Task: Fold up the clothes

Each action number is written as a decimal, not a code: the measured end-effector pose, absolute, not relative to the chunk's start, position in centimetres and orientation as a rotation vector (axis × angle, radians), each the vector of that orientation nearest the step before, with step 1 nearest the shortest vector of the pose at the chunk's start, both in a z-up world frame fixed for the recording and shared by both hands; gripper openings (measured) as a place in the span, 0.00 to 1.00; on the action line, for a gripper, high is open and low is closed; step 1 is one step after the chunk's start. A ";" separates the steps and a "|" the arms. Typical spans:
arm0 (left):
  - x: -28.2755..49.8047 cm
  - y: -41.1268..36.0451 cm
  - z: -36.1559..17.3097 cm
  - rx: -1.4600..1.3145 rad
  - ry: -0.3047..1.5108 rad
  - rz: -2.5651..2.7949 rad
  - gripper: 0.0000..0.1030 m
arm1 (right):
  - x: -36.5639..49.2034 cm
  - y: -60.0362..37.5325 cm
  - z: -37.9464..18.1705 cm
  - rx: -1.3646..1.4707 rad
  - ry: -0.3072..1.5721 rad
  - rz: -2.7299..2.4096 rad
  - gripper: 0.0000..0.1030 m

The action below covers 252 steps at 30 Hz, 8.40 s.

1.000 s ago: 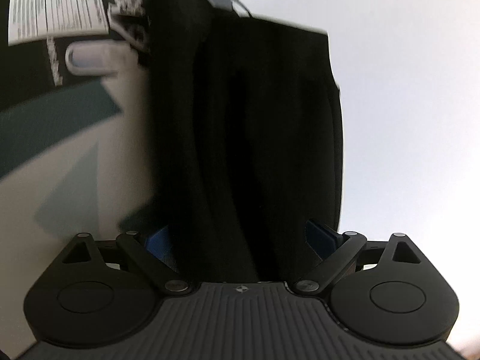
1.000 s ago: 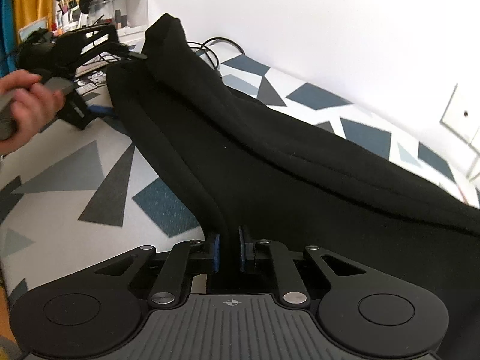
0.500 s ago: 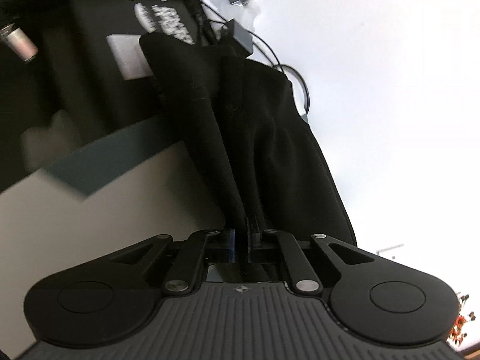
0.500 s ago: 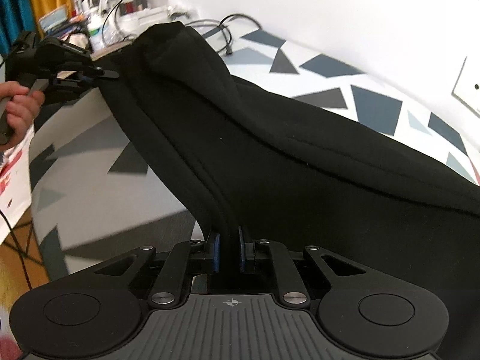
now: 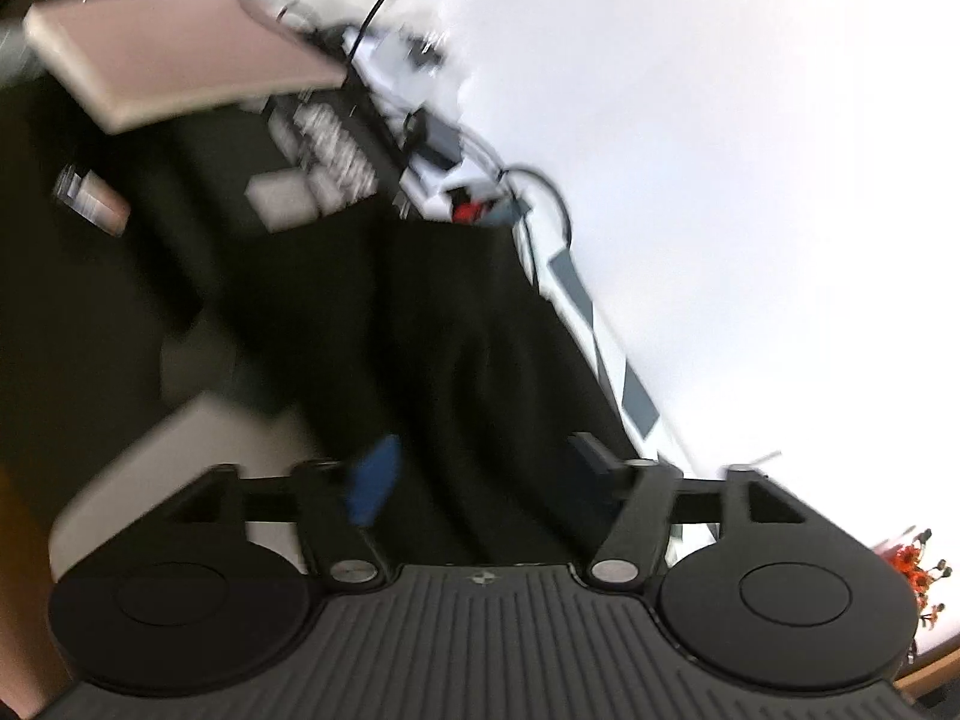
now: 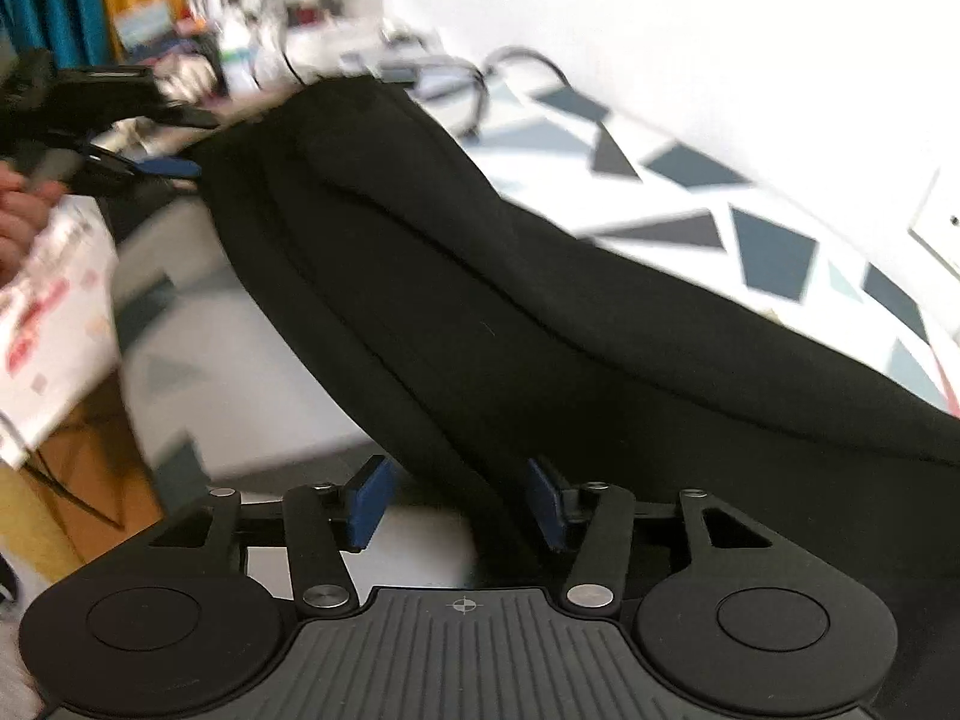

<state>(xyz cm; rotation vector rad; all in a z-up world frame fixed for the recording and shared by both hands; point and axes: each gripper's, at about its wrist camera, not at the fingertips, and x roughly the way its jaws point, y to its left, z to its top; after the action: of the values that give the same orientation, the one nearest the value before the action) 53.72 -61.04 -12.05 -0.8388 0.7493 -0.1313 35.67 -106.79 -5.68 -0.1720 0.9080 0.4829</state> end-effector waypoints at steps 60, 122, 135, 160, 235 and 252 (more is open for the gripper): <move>56.5 -63.5 -11.7 -0.509 0.812 0.076 0.34 | 40.0 -100.3 -7.6 -0.253 0.929 0.690 0.34; 63.0 -73.1 -13.7 0.423 0.830 -0.204 0.15 | 52.7 -110.7 -7.7 -0.227 0.699 0.214 0.03; 62.8 -72.4 -13.3 0.367 0.814 -0.174 0.15 | 52.0 -106.8 -8.7 -0.283 0.778 0.420 0.37; 56.1 -61.8 -11.8 -0.589 0.972 -0.108 0.70 | 32.2 -111.8 -6.4 -0.204 0.875 0.223 0.58; 55.8 -65.5 -17.1 -0.995 0.809 0.023 0.63 | 47.1 -105.9 -6.5 -0.112 0.869 0.113 0.75; 56.8 -64.9 -17.7 -1.013 0.790 -0.065 0.71 | 58.1 -101.3 -8.7 -0.044 0.843 0.128 0.87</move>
<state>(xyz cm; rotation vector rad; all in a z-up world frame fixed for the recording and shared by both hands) 56.79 -64.86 -17.68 -1.0134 0.7898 -0.0651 58.08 -101.33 -8.70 -0.0439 0.8432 0.1283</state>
